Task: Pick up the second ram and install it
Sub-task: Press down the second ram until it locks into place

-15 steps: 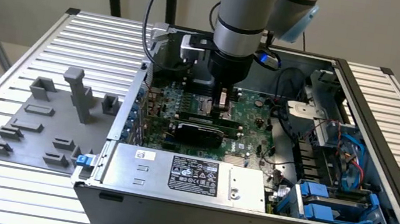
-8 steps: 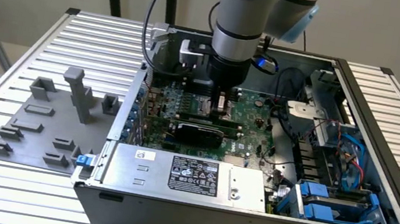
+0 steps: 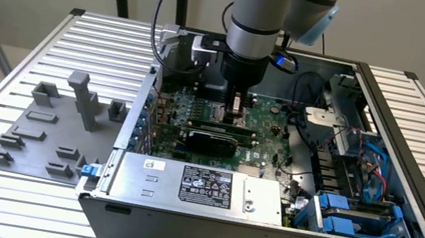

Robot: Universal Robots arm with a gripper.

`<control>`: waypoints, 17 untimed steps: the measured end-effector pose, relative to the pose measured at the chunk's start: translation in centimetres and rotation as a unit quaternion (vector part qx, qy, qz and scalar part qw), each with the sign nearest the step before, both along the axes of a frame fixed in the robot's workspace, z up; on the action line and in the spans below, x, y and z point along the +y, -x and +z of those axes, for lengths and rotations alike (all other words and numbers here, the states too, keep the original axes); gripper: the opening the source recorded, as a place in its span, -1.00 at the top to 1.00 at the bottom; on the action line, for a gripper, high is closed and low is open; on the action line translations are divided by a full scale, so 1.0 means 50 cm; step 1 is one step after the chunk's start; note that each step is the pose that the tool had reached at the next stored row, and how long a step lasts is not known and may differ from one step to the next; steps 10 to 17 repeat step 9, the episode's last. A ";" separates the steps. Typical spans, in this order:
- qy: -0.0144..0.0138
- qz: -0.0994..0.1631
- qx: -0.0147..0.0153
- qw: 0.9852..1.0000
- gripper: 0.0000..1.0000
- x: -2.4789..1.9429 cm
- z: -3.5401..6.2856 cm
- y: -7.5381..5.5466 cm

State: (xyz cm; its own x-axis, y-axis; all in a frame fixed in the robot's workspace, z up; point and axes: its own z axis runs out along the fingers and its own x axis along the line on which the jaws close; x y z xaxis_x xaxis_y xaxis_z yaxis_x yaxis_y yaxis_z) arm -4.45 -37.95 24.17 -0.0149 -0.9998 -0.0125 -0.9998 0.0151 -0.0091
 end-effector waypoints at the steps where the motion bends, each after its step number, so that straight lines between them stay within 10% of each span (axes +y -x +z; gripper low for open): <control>1: 0.000 0.000 0.000 1.000 0.79 0.0001 0.001 0.000; 17: 0.000 0.000 0.000 1.000 0.79 0.0000 0.001 0.000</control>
